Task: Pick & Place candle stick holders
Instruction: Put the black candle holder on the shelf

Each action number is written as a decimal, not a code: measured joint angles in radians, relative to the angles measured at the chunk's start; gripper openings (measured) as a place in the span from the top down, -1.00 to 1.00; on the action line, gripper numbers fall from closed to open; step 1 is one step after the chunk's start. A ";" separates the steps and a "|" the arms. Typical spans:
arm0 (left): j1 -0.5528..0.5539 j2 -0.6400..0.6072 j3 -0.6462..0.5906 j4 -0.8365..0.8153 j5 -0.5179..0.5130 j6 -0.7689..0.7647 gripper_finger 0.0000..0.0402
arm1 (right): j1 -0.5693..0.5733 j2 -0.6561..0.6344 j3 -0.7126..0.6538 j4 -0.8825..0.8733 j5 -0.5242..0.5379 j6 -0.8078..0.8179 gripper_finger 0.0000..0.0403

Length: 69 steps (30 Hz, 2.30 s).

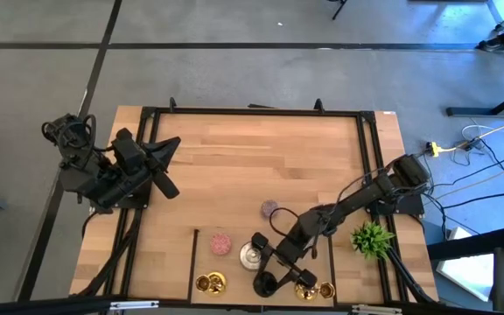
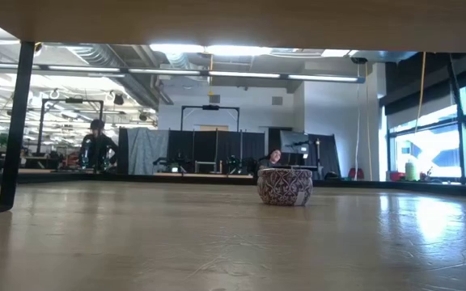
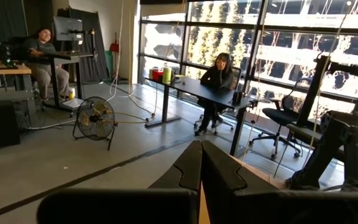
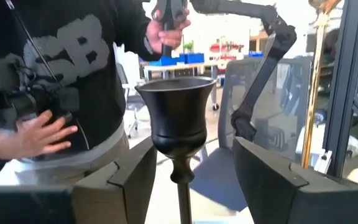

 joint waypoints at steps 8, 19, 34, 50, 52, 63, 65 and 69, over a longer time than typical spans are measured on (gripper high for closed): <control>0.000 0.000 0.000 0.000 0.000 0.000 0.99 | -0.020 0.001 -0.031 0.089 -0.023 0.025 -0.06; 0.000 0.000 0.000 0.000 0.000 0.000 0.99 | -0.018 0.003 0.004 0.102 -0.027 0.069 -0.06; 0.000 0.001 0.000 -0.030 0.000 -0.042 0.99 | -0.017 0.003 0.016 0.024 -0.014 -0.001 -0.06; 0.000 -0.005 0.000 -0.041 0.000 -0.063 0.99 | -0.010 0.003 0.017 0.058 0.017 0.006 -0.31; 0.000 -0.005 0.000 -0.045 0.000 -0.070 0.99 | -0.009 0.003 0.017 0.056 0.028 0.006 -0.34; -0.023 -0.008 0.000 -0.042 0.001 -0.098 0.99 | -0.005 0.003 0.017 0.054 0.063 0.076 -0.37; -0.027 -0.010 0.000 -0.040 0.000 -0.098 0.99 | 0.002 0.003 0.017 0.069 0.063 0.077 -0.37; -0.028 -0.015 0.000 -0.040 0.001 -0.098 0.99 | 0.005 0.002 0.018 0.085 0.060 0.076 -0.37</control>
